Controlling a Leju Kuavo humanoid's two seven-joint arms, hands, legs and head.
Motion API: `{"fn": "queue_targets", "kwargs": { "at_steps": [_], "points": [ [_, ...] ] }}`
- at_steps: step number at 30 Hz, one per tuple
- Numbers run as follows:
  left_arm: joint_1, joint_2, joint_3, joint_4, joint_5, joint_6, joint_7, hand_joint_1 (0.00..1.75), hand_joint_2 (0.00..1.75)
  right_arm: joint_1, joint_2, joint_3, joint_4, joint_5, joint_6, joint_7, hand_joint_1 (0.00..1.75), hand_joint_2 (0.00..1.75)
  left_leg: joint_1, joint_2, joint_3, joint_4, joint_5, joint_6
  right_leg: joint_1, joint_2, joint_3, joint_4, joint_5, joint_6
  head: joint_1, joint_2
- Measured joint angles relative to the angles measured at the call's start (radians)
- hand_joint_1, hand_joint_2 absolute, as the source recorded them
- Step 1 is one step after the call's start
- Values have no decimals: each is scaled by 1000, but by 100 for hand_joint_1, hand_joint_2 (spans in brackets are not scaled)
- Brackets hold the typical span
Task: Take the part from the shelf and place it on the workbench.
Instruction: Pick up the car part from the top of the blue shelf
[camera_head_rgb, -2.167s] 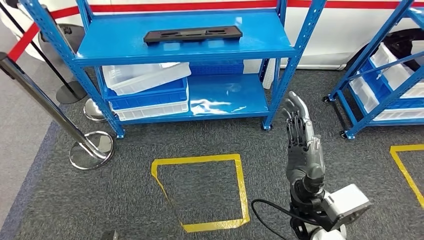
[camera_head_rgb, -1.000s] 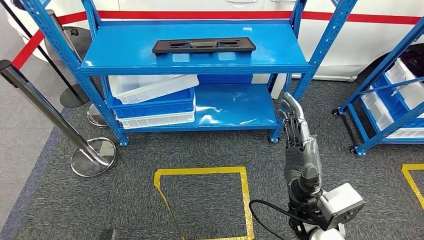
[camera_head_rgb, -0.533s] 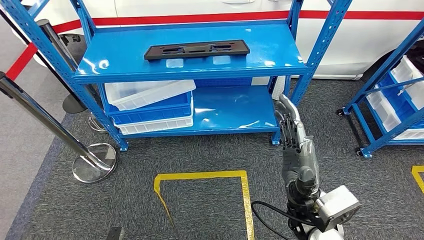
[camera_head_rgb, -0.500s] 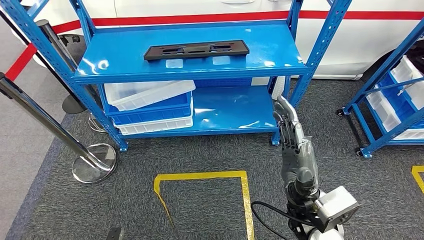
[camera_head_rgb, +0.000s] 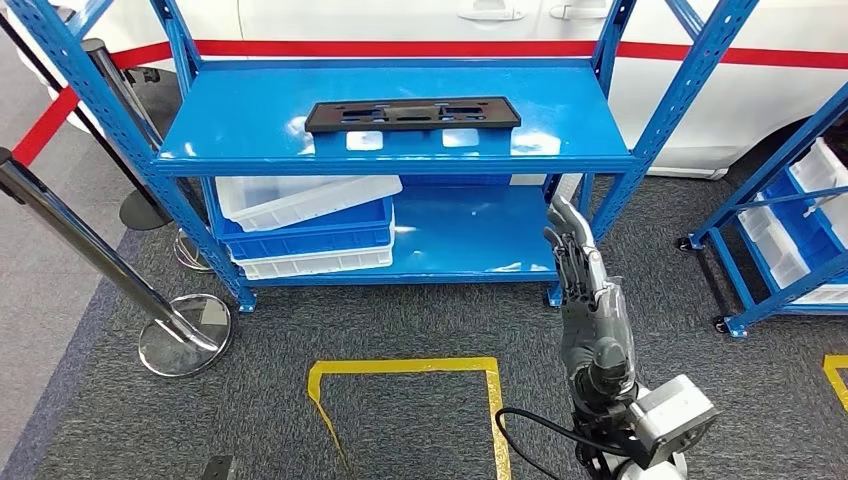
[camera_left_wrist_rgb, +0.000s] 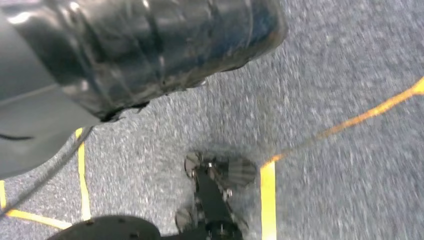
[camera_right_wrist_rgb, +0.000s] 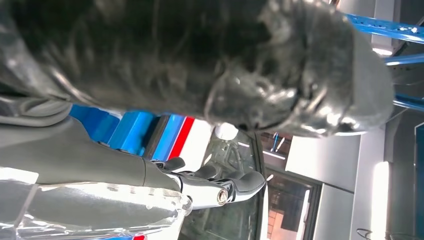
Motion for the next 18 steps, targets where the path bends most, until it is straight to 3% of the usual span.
{"fn": "queue_targets", "kwargs": {
  "at_steps": [1, 2, 4, 6, 9, 11, 15, 16, 17, 18],
  "points": [
    [1, 0, 0, 0, 0, 0, 0, 0, 0, 1, 0, 0, 0, 0, 0, 0, 0, 0, 0, -1, 9, 0, -7, -1, 0, 0, -13, -5, 21, 0, 0, 0],
    [3, 0, 0, 0, 0, 0, 0, 0, 0, 1, 0, 0, 0, 0, 0, 0, 0, 0, 0, -1, 20, 0, -15, -4, -1, 0, -7, -46, 61, -1, 0, 0],
    [3, 0, -1, 0, 0, -1, 0, 0, 0, 1, 0, 0, 1, 0, 0, 0, 0, 0, 0, -3, 44, 1, -33, -12, 0, 0, 32, -172, 146, -5, 0, 0],
    [1, 0, -2, 0, 0, -5, 1, 0, 0, 0, 0, 1, 2, 0, 1, 1, 0, 0, -2, -3, 52, 2, -49, -24, 6, -1, 57, -247, 169, -15, 0, 0],
    [-1, 0, -3, 0, 0, -10, 3, 0, 0, 1, -1, 4, 4, -1, 4, 1, 0, 0, -3, -1, 58, 14, -59, -42, 7, 1, 71, -260, 159, -37, -2, 0],
    [-3, 0, -4, 0, -1, -12, 4, 0, 0, 0, -1, 5, 4, -1, 6, 1, 0, 0, 0, 1, 38, 66, -70, -51, 4, 1, 88, -265, 151, -49, -5, 0],
    [-4, -1, -5, 0, -2, -17, 6, 0, 0, -2, -1, 12, 5, -1, 18, 6, 0, 0, 3, 2, -113, 271, -142, -64, 5, 0, 111, -267, 129, -58, -8, 0],
    [-2, -1, -5, 0, -3, -19, 7, 0, 0, -2, 0, 16, 6, -1, 22, 8, 0, 0, 3, 2, -133, 275, -136, -63, 6, 1, 120, -267, 121, -58, -8, 0],
    [0, -1, -5, 0, -3, -20, 7, 0, 0, -2, 0, 20, 7, -1, 26, 8, 0, 0, 2, 2, -136, 245, -107, -60, 7, 2, 131, -267, 113, -57, -8, 0],
    [2, 0, -5, 0, -4, -22, 7, 0, 0, -4, 1, 25, 9, -2, 32, 9, 0, 0, 1, 2, -125, 187, -58, -53, 8, 3, 144, -267, 105, -56, -8, 0]
  ]
}}
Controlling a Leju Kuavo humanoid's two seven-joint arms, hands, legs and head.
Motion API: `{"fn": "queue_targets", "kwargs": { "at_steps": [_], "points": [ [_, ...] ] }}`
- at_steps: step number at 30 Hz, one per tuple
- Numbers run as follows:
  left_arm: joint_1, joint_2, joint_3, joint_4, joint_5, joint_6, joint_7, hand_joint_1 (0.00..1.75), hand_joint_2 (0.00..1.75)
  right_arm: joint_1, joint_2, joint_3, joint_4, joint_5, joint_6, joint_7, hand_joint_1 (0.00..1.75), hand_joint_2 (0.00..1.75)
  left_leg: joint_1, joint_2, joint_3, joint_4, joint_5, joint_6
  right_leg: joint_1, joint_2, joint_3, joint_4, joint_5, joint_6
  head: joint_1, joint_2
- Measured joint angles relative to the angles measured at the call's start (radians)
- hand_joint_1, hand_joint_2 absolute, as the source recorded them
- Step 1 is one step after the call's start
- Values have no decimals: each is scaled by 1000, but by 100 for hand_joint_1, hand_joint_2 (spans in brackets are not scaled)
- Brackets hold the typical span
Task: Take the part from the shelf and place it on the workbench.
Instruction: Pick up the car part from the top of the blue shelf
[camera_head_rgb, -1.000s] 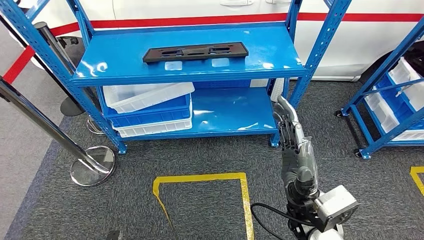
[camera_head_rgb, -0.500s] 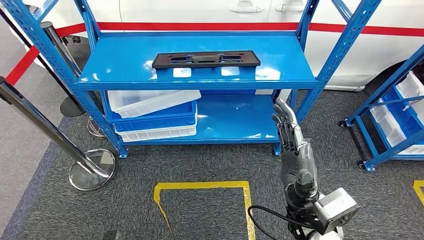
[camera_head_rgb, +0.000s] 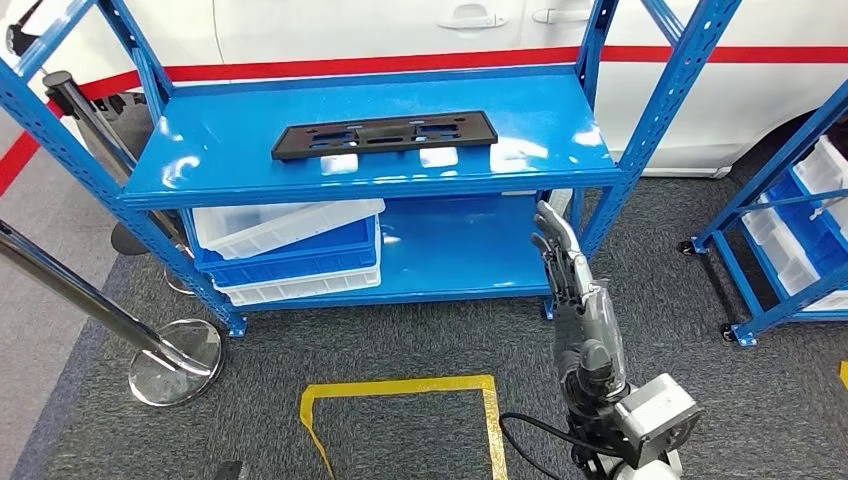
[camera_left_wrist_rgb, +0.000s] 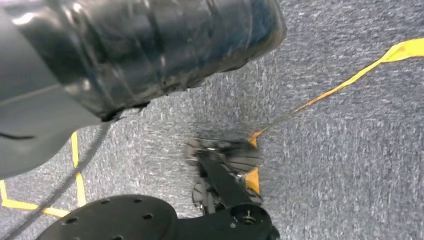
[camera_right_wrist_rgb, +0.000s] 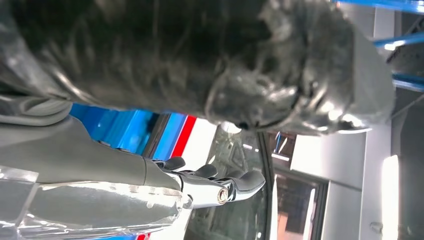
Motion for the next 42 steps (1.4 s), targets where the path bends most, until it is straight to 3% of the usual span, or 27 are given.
{"fn": "queue_targets", "kwargs": {
  "at_steps": [1, 2, 3, 5, 7, 9, 11, 12, 13, 14, 16, 17, 19, 22, 24, 27, 28, 29, 31, 32, 34, 38, 40, 42],
  "points": [
    [1, 1, 0, 0, -1, -2, 0, 0, 0, -4, 2, 4, 2, -2, 7, 0, 0, 0, -2, 0, 15, -62, 50, 8, 1, 0, 11, 0, -8, 2, 0, 0],
    [0, 2, -1, 0, -2, -3, 0, 0, 0, -9, 4, 10, 6, -4, 16, 1, 0, 0, -7, 0, 26, -112, 75, 16, 1, 1, 19, 0, -16, 6, 2, 0],
    [-1, 3, -3, 1, -4, -5, -1, 0, 0, -16, 7, 17, 10, -5, 26, 3, 0, 0, -11, 0, 35, -142, 87, 23, 1, 2, 24, -1, -22, 11, 3, 0],
    [-2, 4, -7, 1, -10, -9, -3, 0, 0, -30, 15, 34, 19, -3, 48, 9, 0, 0, -16, -2, 41, -158, 81, 34, 2, 3, 33, 4, -27, 22, 5, 0],
    [-2, 3, -10, 1, -16, -11, -4, 0, 0, -46, 22, 50, 29, 5, 68, 17, 0, 0, -12, -2, 64, -173, 95, 45, 2, 2, 36, 24, -33, 31, 5, 0],
    [-6, 3, -17, 1, -21, -12, -5, 0, 0, -66, 31, 69, 42, 14, 85, 24, 0, 0, -8, -1, 85, -181, 94, 53, 1, 0, 3, 93, -62, 37, 6, 0],
    [-9, 4, -23, 1, -26, -13, -7, 0, 0, -84, 43, 89, 63, 18, 99, 28, 0, 0, -8, -1, 92, -181, 88, 57, -2, -1, -67, 206, -109, 44, 6, 0],
    [-9, 4, -25, 1, -29, -14, -8, 0, 0, -91, 50, 99, 76, 18, 105, 29, 0, 0, -8, -2, 95, -181, 83, 57, -4, -1, -101, 247, -122, 48, 6, 0],
    [-9, 3, -27, 1, -31, -16, -9, 0, 0, -97, 56, 108, 90, 19, 111, 31, 0, 0, -8, -3, 100, -181, 78, 56, -7, -1, -122, 261, -117, 51, 6, 0],
    [-8, 3, -30, 1, -35, -17, -10, 0, 0, -105, 63, 117, 103, 20, 116, 31, 0, 0, -7, -4, 107, -180, 72, 54, -9, -2, -125, 240, -91, 53, 6, 0],
    [-6, 0, -36, 1, -40, -22, -13, 0, 0, -125, 76, 132, 125, 28, 127, 33, 0, 0, -6, -7, 123, -179, 59, 48, -13, -2, -93, 125, -2, 51, 6, 0],
    [-7, -1, -40, 1, -42, -23, -15, 0, 0, -137, 83, 140, 136, 33, 131, 34, 0, 0, -6, -8, 128, -177, 53, 43, -11, -3, -78, 68, 17, 48, 6, 0],
    [-10, -2, -47, 1, -47, -27, -18, 0, 0, -157, 97, 154, 157, 41, 135, 38, 0, 0, -7, -10, 130, -172, 44, 31, -6, -4, -64, 16, 27, 36, 5, 0],
    [-10, -4, -51, 1, -52, -29, -19, 0, 0, -174, 116, 168, 181, 45, 140, 41, 0, 0, -7, -9, 132, -157, 36, 12, -7, -5, -53, 7, 38, 15, 4, 0],
    [-12, -5, -57, 1, -56, -30, -20, 0, 0, -193, 131, 180, 196, 46, 152, 44, 0, 0, -4, -6, 100, -97, 11, 2, -10, -6, -43, 2, 39, 6, 2, 0],
    [-14, -7, -70, 1, -64, -34, -21, 0, 0, -221, 151, 207, 231, 54, 182, 63, 0, 0, 0, -3, -8, 69, -50, -11, -8, -6, -40, 1, 32, -2, 0, 0],
    [-13, -8, -74, 1, -65, -35, -23, 0, 0, -228, 158, 220, 245, 60, 191, 68, 0, 0, 1, -3, -31, 92, -50, -13, -7, -6, -38, 1, 30, -4, 0, 0],
    [-11, -9, -76, 1, -66, -36, -24, 0, 0, -235, 166, 235, 260, 67, 198, 71, 0, 0, 2, -3, -37, 78, -30, -14, -6, -4, -35, 1, 27, -4, 0, 0],
    [-10, -10, -80, 1, -67, -37, -26, 0, 0, -249, 187, 261, 287, 82, 204, 70, 0, 0, 3, -2, -2, -38, 52, -11, -6, -2, -25, 1, 20, 0, 0, 0],
    [-12, -11, -82, 1, -68, -37, -27, 0, 0, -258, 197, 270, 298, 88, 205, 68, 0, 0, 1, -1, 19, -98, 79, -6, -5, -2, -20, 2, 17, 3, 0, 0],
    [-17, -13, -88, 1, -70, -37, -27, 0, 0, -275, 217, 288, 323, 95, 206, 61, 0, 0, -4, -1, 43, -161, 90, 4, -3, -2, -17, 1, 10, 14, 1, 0],
    [-17, -20, -97, 1, -70, -37, -26, 0, 0, -293, 245, 309, 357, 101, 206, 54, 0, 0, -1, -1, 58, -171, 103, 27, -1, -4, -17, 21, -14, 37, 2, 0],
    [-20, -23, -99, 1, -70, -37, -26, 0, 0, -302, 250, 314, 370, 102, 206, 53, 0, 0, 2, 1, 66, -177, 103, 37, -2, -4, -60, 109, -60, 43, 3, 0],
    [-21, -24, -100, 1, -70, -37, -26, 0, 0, -305, 252, 319, 384, 103, 206, 53, 0, 0, 1, 0, 68, -176, 98, 44, -3, -5, -135, 238, -109, 46, 5, 0]
  ]
}}
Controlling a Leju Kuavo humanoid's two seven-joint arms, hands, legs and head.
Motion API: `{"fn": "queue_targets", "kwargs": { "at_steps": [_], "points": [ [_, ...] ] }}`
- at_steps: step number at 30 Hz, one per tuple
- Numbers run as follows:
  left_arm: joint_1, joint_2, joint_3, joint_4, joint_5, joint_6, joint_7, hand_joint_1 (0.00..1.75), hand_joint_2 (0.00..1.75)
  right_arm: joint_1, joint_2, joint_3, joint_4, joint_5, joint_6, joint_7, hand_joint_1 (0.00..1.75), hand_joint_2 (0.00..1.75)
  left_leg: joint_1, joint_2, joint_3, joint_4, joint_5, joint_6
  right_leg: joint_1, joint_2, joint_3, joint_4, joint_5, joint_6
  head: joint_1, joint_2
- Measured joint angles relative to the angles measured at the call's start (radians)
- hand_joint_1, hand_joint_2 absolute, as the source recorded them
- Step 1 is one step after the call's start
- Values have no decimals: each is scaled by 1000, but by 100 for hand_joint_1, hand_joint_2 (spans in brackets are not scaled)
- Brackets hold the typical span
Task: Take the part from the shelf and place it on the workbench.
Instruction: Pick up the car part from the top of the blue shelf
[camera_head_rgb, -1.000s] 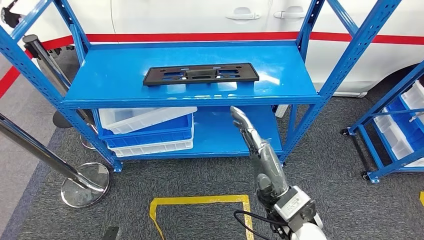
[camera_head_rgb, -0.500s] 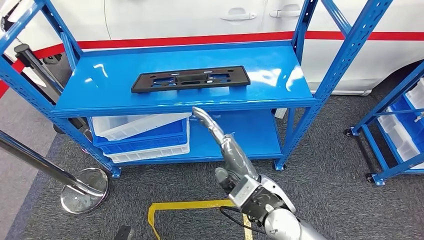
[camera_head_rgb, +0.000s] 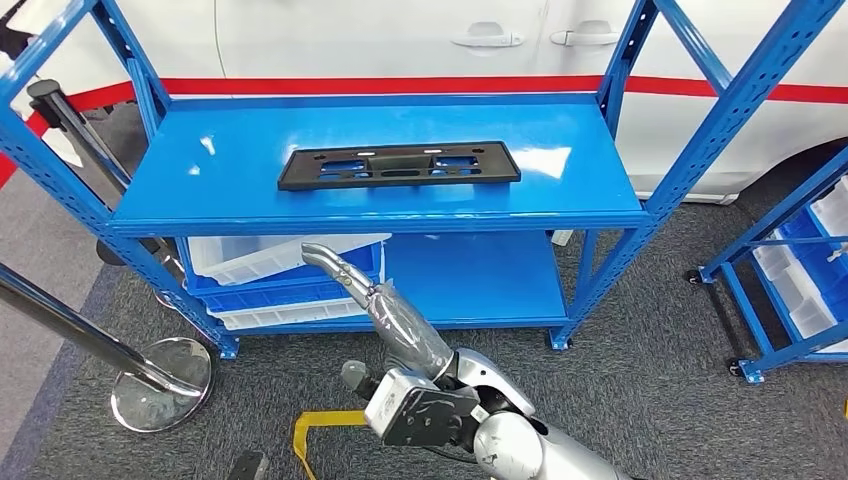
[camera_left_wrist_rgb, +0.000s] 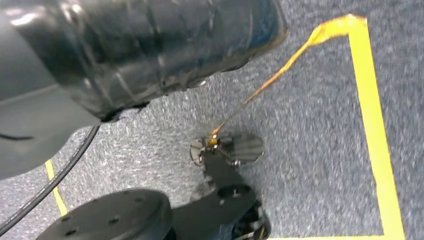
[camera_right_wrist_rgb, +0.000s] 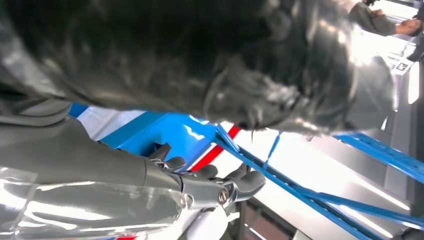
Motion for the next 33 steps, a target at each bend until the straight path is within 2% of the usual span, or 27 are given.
{"fn": "queue_targets", "kwargs": {
  "at_steps": [1, 2, 3, 4, 6, 7, 9, 11, 13, 15, 16, 17, 18, 20, 21, 22, 23, 26, 28, 30, 31, 32, 33],
  "points": [
    [1, 0, 0, 0, 0, 0, 0, 0, 0, 0, 0, 2, 7, 0, 0, 0, 0, 0, 0, -1, 2, 1, -3, 1, 0, 0, -27, 38, -4, 1, 0, 0],
    [1, 0, 0, 0, 0, 0, 0, 0, 0, 1, 1, 3, 12, 0, 0, 0, 0, 0, -1, -2, 4, 2, -7, 0, -1, 0, -36, 39, 13, 0, 0, 0],
    [2, -1, 0, 0, 0, 0, 0, 0, 0, 0, 2, 4, 17, 1, 0, 0, 0, 0, -1, -3, 9, 3, -11, -1, 0, 0, -25, 2, 47, -2, 0, 0],
    [3, -2, 0, 0, 0, 0, 0, 0, 0, -1, 4, 5, 21, 1, 0, 0, 0, 0, -1, -4, 15, 4, -16, -3, 0, 0, 2, -64, 91, -7, 0, 0],
    [3, -4, -1, 0, 0, 0, 0, 0, 0, -4, 7, 7, 28, 1, 0, 0, 0, 0, -4, -6, 23, 7, -26, -11, 5, 0, 58, -187, 144, -18, 0, 0],
    [2, -5, -2, 0, 0, -1, 0, 0, 0, -6, 9, 8, 32, 1, 0, 0, 0, 0, -5, -6, 25, 8, -30, -15, 7, 0, 74, -221, 152, -22, -1, 0],
    [1, -6, -5, 0, 0, -1, 0, 0, 0, -9, 13, 10, 37, 1, 0, 0, 0, 0, -5, -6, 28, 5, -33, -25, 9, 2, 82, -236, 148, -28, -1, 0],
    [0, -5, -7, 0, 0, -1, 0, 0, 0, -10, 19, 10, 42, 1, 0, 0, 0, 0, -4, -4, 26, 13, -44, -37, 4, 3, 90, -247, 149, -37, -2, 0],
    [0, -5, -8, 0, 0, -1, 0, 0, 0, -13, 25, 10, 45, 1, 0, 0, 0, 0, -1, -2, -11, 89, -84, -48, -2, 1, 100, -256, 148, -45, -6, 0],
    [0, -5, -9, 0, 0, -2, 0, 0, 0, -14, 28, 11, 49, 1, 0, 0, 0, 0, 3, -1, -84, 218, -132, -58, -2, 0, 105, -258, 143, -50, -7, 0],
    [1, -5, -9, 0, 0, -1, 0, 0, 0, -14, 28, 11, 51, 1, 0, 0, 0, 0, 5, -1, -114, 264, -138, -61, -2, 0, 108, -257, 140, -51, -7, 0],
    [2, -5, -10, 0, 0, -1, 0, 0, 0, -13, 29, 11, 54, 2, 0, 0, 0, 0, 7, -1, -128, 276, -125, -64, -2, 1, 113, -257, 137, -50, -7, 0],
    [3, -5, -11, 0, 0, -1, 0, 0, 0, -14, 30, 12, 57, 3, 1, -1, 0, 0, 8, -1, -123, 247, -93, -65, -3, 3, 119, -257, 132, -49, -7, 0],
    [3, -4, -14, 0, -1, -1, 0, 0, 0, -17, 33, 14, 61, 8, 2, -2, 0, 0, 10, -1, -70, 117, -12, -64, -3, 5, 134, -257, 121, -42, -7, 0],
    [2, -4, -16, 0, -1, -1, 1, 0, 0, -22, 35, 17, 63, 12, 2, -4, 0, 0, 9, -1, -44, 57, 12, -61, -2, 6, 138, -255, 115, -37, -7, 0],
    [-1, -4, -19, 0, -2, -1, 1, 0, 0, -28, 38, 21, 66, 17, 2, -6, 0, 0, 7, -2, -28, 20, 21, -57, 0, 7, 140, -255, 111, -32, -7, 0],
    [-3, -4, -21, 0, -3, -1, 2, 0, 0, -35, 42, 24, 70, 23, 2, -9, 0, 0, 5, -3, -22, 7, 17, -51, 1, 7, 139, -255, 108, -27, -6, 0],
    [-6, -7, -24, 0, -3, -1, 3, 0, 0, -56, 55, 29, 83, 43, 3, -14, 0, 0, 5, -3, -14, -1, 11, -32, 1, 7, 139, -250, 97, -13, -6, 0],
    [-9, -10, -24, 0, -3, 1, 4, 0, 0, -76, 62, 32, 92, 61, 2, -17, 0, 87, 8, -1, -3, -8, 8, -18, 0, 5, 109, -182, 61, -6, -4, 0],
    [-14, -12, -25, 0, 4, 7, 5, 0, 0, -94, 69, 40, 106, 70, 7, -17, 0, 175, 6, 0, 3, -8, 2, -8, -1, 4, 32, -44, 9, -5, -2, 0],
    [-15, -14, -25, 0, 10, 11, 7, 0, 0, -105, 74, 44, 118, 68, 12, -16, 0, 175, 6, 0, 5, -7, -2, -5, -2, 4, -7, 16, -4, -4, -2, 0],
    [-17, -16, -25, 0, 16, 18, 10, 0, 0, -123, 80, 49, 135, 64, 17, -16, 0, 175, 5, -1, 8, -6, -5, -5, -2, 4, -32, 45, 3, -5, -2, 0],
    [-18, -20, -25, 0, 20, 24, 14, 0, 0, -150, 89, 52, 158, 62, 19, -16, 0, 175, 5, -1, 12, -5, -9, -6, -2, 4, -38, 34, 30, -6, -2, 0]
  ]
}}
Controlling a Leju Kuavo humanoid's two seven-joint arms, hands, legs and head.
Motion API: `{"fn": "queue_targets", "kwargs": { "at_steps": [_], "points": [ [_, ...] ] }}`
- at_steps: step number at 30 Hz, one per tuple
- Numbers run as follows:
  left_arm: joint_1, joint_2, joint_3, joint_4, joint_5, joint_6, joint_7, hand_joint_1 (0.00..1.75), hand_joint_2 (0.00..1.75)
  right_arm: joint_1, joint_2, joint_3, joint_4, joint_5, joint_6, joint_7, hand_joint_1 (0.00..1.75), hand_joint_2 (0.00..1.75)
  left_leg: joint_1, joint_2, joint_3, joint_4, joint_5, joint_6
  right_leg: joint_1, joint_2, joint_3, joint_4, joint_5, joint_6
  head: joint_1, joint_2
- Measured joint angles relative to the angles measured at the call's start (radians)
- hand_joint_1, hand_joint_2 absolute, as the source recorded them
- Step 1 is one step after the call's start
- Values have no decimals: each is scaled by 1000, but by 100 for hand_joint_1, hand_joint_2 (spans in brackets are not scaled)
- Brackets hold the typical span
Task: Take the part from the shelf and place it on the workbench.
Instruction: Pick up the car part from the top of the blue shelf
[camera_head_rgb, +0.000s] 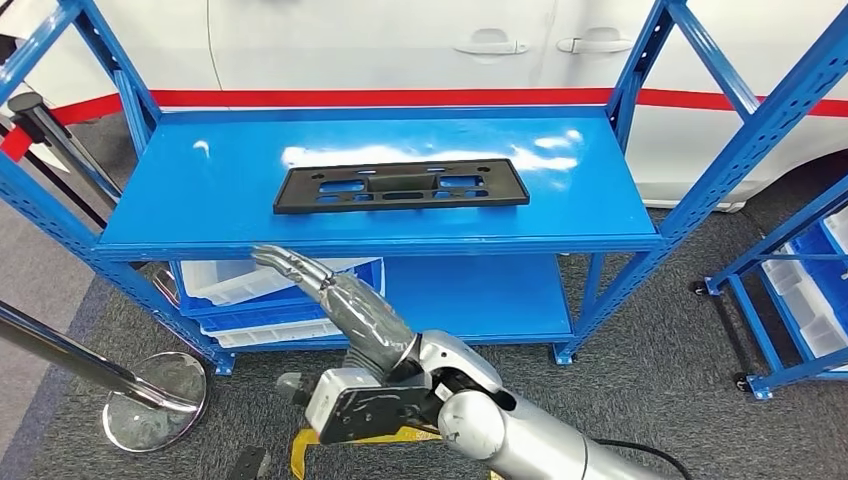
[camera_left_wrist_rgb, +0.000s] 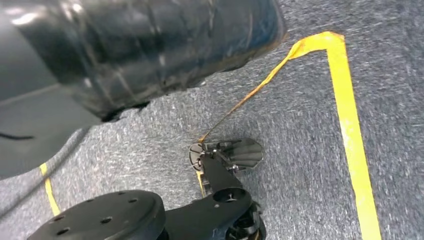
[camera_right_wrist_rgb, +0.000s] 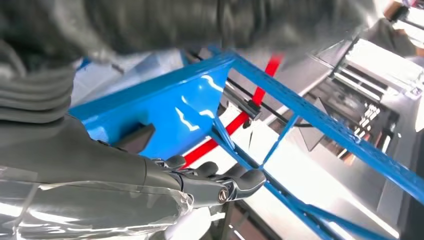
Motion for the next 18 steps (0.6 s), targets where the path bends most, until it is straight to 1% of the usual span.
{"fn": "queue_targets", "kwargs": {
  "at_steps": [1, 2, 3, 4, 5, 6, 8, 9, 10, 11, 12, 13, 14, 15, 16, 17, 18],
  "points": [
    [-2, -5, 0, 0, 3, 5, 4, 0, 0, -33, 11, 3, 27, 8, -8, -1, 0, 175, 0, -1, 5, 2, -5, -2, 0, 0, 14, -50, 45, -3, 0, 0],
    [-5, -10, 0, 0, 6, 11, 9, 0, 0, -67, 22, 5, 56, 29, -26, -1, 0, 175, 0, -2, 10, 4, -10, -4, 1, 0, 38, -119, 90, -8, 0, 0],
    [-9, -16, 0, 0, 8, 16, 12, 0, 0, -97, 33, 7, 87, 65, -54, -1, 0, 175, -2, -3, 14, 8, -16, -8, 3, 0, 64, -184, 122, -13, 0, 0],
    [-13, -21, 0, 0, 9, 20, 15, 0, 0, -122, 44, 9, 117, 112, -88, 2, 0, 175, -4, -5, 14, 10, -20, -12, 5, 0, 85, -232, 137, -17, 0, 0],
    [-16, -25, 0, 0, 12, 26, 19, 0, 0, -142, 53, 12, 146, 165, -125, 7, 0, 175, -4, -7, 12, 12, -21, -18, 7, 1, 96, -256, 136, -20, 0, 0],
    [-19, -28, 0, 0, 14, 33, 23, 0, 0, -159, 61, 15, 177, 220, -161, 13, 0, 175, -5, -8, 10, 12, -22, -24, 10, 2, 100, -263, 130, -22, 0, 0],
    [-23, -36, 0, 0, 18, 57, 34, 0, 0, -189, 76, 21, 241, 324, -219, 27, 0, 175, -2, -7, 10, 12, -26, -35, 6, 4, 106, -274, 129, -28, 0, 0],
    [-26, -41, 0, 0, 19, 70, 41, 0, 0, -204, 84, 24, 273, 366, -243, 31, 0, 175, -1, -6, 4, 26, -36, -41, 3, 3, 111, -278, 130, -32, -2, 0],
    [-31, -45, 0, 0, 20, 80, 50, 0, 0, -218, 91, 25, 304, 402, -266, 33, 0, 175, 0, -5, -13, 61, -55, -46, 0, 2, 116, -283, 130, -36, -4, 0],
    [-35, -49, 0, 0, 21, 85, 62, 0, 0, -229, 96, 27, 333, 429, -291, 32, 0, 175, 2, -3, -41, 114, -78, -50, -1, 0, 119, -285, 129, -40, -6, 0],
    [-40, -51, 0, 0, 22, 86, 75, 0, 0, -236, 102, 27, 360, 450, -315, 29, 0, 175, 3, -2, -78, 178, -102, -54, 0, -2, 120, -285, 127, -42, -8, 0],
    [-44, -54, 0, 0, 24, 85, 89, 0, 0, -241, 105, 28, 385, 468, -337, 27, 0, 175, 4, -1, -115, 236, -117, -57, 0, -2, 121, -284, 125, -44, -8, 0],
    [-47, -55, 0, 0, 26, 84, 100, 0, 0, -242, 107, 28, 408, 485, -352, 26, 0, 175, 5, -1, -140, 269, -116, -59, 1, -2, 122, -282, 123, -45, -8, 0],
    [-49, -57, 0, 0, 27, 83, 106, 0, 0, -244, 109, 29, 426, 502, -361, 28, 0, 175, 5, 0, -148, 267, -96, -60, 1, -1, 123, -280, 120, -45, -8, 0],
    [-51, -57, 0, 0, 27, 83, 110, 0, 0, -248, 109, 30, 442, 521, -367, 33, 0, 175, 5, 0, -136, 227, -59, -59, 1, 1, 125, -277, 116, -44, -8, 0],
    [-54, -57, 0, 0, 27, 84, 111, 0, 0, -253, 110, 31, 455, 541, -371, 37, 0, 175, 5, 0, -110, 159, -18, -56, 1, 4, 128, -274, 112, -42, -8, 0],
    [-57, -57, 0, 0, 26, 85, 110, 0, 0, -258, 111, 31, 467, 559, -376, 42, 0, 175, 4, 0, -81, 96, 10, -53, 3, 6, 130, -272, 108, -39, -8, 0]
  ]
}}
